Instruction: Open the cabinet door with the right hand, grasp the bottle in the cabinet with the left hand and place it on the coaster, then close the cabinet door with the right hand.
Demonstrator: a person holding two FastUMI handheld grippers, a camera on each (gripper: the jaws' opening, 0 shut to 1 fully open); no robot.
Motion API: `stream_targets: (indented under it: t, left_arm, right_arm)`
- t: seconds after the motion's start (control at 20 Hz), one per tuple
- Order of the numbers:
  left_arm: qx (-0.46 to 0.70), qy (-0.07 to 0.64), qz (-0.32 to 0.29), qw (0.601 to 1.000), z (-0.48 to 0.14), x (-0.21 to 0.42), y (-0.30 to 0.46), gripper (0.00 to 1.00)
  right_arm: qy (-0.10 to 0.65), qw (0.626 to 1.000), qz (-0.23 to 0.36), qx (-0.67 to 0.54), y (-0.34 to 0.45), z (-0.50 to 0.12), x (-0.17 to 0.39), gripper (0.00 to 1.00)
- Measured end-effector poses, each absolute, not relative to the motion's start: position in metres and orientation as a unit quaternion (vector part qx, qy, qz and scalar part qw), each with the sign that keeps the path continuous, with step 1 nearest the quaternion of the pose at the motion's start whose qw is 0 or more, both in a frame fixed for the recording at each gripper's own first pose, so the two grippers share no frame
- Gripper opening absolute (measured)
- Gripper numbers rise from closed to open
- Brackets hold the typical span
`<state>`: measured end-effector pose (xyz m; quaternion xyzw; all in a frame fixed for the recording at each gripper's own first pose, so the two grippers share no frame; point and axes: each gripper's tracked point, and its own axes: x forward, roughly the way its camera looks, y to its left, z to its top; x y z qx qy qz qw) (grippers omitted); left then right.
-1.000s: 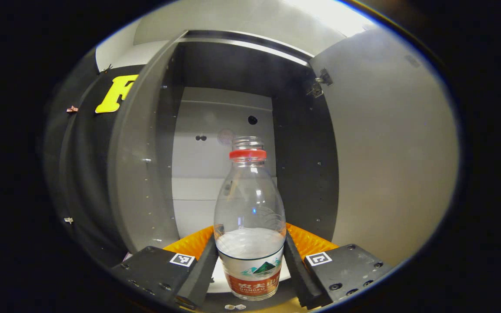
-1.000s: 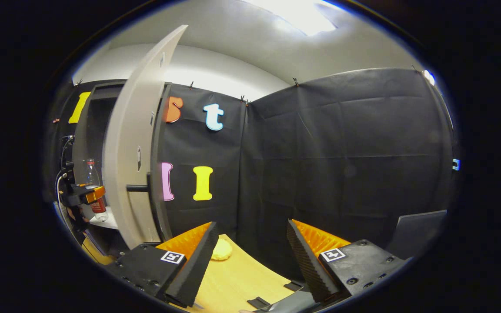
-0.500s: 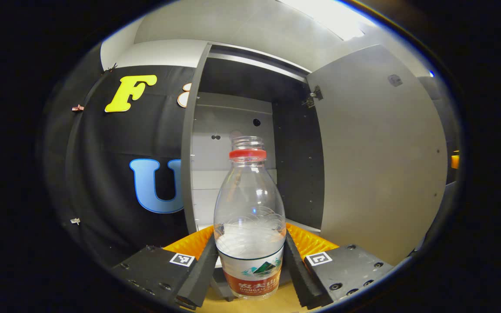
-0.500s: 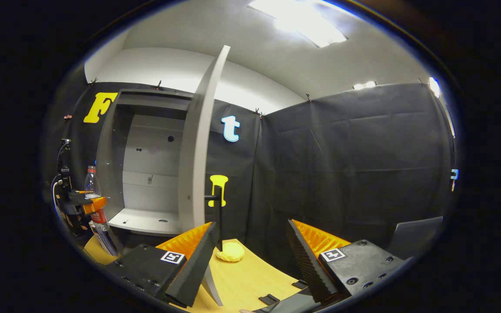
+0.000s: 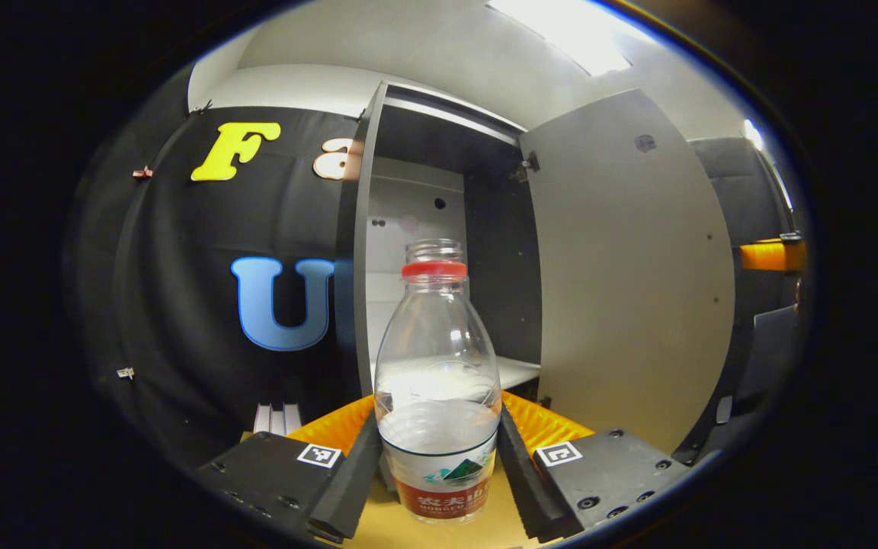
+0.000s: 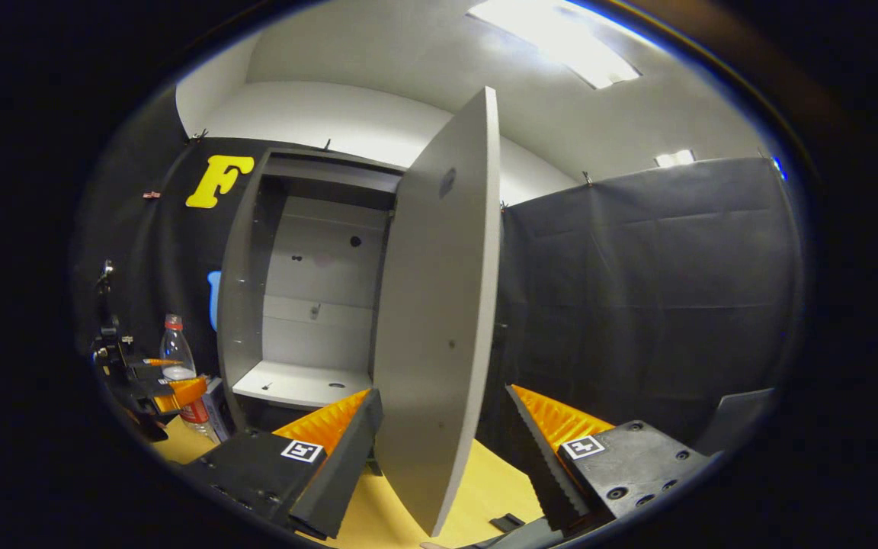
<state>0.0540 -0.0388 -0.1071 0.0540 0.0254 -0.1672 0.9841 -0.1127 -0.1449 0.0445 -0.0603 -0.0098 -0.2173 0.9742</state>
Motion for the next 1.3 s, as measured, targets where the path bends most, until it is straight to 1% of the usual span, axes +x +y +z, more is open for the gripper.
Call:
stream_targets:
  t: [0.15,0.3,0.5,0.6,0.65,0.7,0.85,0.95,1.1,1.3]
  left_arm:
    - [0.051,0.056,-0.184,0.98,-0.151,0.034,-0.035,0.78]
    - [0.026,0.067,-0.194,0.978,-0.195,0.017,-0.031,0.78]
    - [0.005,0.082,-0.206,0.975,-0.255,0.0,-0.03,0.78]
    - [0.014,0.104,-0.209,0.972,-0.291,-0.006,-0.029,0.78]
    - [0.021,0.113,-0.212,0.971,-0.306,-0.009,-0.028,0.77]
    - [0.026,0.114,-0.213,0.97,-0.319,-0.011,-0.028,0.79]
    - [0.021,0.108,-0.226,0.968,-0.346,-0.016,-0.031,0.79]
    - [0.029,0.097,-0.225,0.969,-0.356,-0.014,-0.031,0.8]
    - [0.045,0.081,-0.22,0.971,-0.37,-0.009,-0.024,0.8]
    - [0.045,0.059,-0.229,0.971,-0.385,-0.006,-0.023,0.8]
  right_arm:
    - [-0.011,0.978,-0.2,-0.062,-0.125,0.036,-0.093,0.97]
    - [-0.017,0.983,-0.175,-0.042,-0.102,0.025,-0.069,0.97]
    - [0.017,0.988,-0.156,-0.01,-0.093,-0.018,-0.038,0.98]
    - [0.04,0.988,-0.146,0.002,-0.088,-0.04,-0.027,0.98]
    - [0.048,0.989,-0.139,0.004,-0.085,-0.051,-0.022,0.94]
    - [0.055,0.99,-0.133,0.004,-0.083,-0.06,-0.018,0.98]
    - [0.08,0.991,-0.11,0.008,-0.072,-0.088,-0.008,0.98]
    - [0.081,0.992,-0.096,0.021,-0.066,-0.096,-0.003,0.98]
    - [0.098,0.99,-0.086,0.047,-0.061,-0.119,0.004,0.98]
    - [0.131,0.986,-0.07,0.082,-0.051,-0.15,0.016,0.98]
